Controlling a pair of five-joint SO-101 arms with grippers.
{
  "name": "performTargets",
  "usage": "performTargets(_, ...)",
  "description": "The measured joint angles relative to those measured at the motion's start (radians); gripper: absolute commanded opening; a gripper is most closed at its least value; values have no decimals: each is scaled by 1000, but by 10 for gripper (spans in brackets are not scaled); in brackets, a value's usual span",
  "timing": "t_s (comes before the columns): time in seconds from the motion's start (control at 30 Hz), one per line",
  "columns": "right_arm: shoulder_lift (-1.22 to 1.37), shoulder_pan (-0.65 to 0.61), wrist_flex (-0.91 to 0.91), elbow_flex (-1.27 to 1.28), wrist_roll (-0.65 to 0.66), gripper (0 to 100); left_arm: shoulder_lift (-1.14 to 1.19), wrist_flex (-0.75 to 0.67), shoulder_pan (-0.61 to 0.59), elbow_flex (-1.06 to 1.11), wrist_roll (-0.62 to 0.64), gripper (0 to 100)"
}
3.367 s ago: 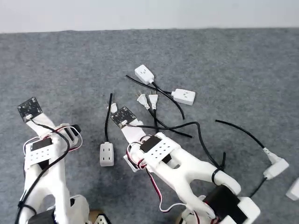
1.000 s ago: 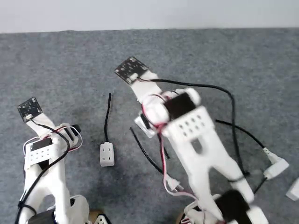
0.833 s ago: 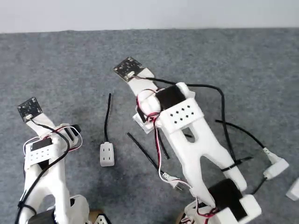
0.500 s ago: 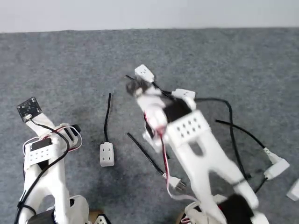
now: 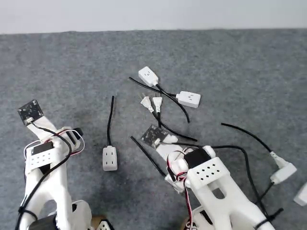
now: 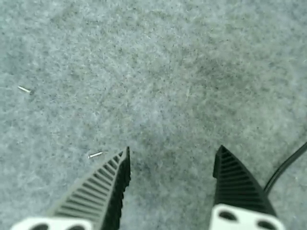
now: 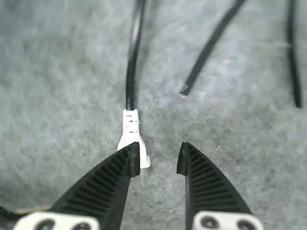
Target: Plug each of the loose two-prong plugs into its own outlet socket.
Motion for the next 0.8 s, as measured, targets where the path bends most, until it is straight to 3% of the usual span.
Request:
performTargets(0.3, 11, -91, -28, 20, 57, 141, 0, 0, 0, 0, 0, 268)
performTargets(0.47, 20, -141, -115, 49, -15, 139, 0, 0, 0, 0, 0, 268)
performTargets(0.8, 34, -150, -186, 117, -20, 139, 0, 0, 0, 0, 0, 268)
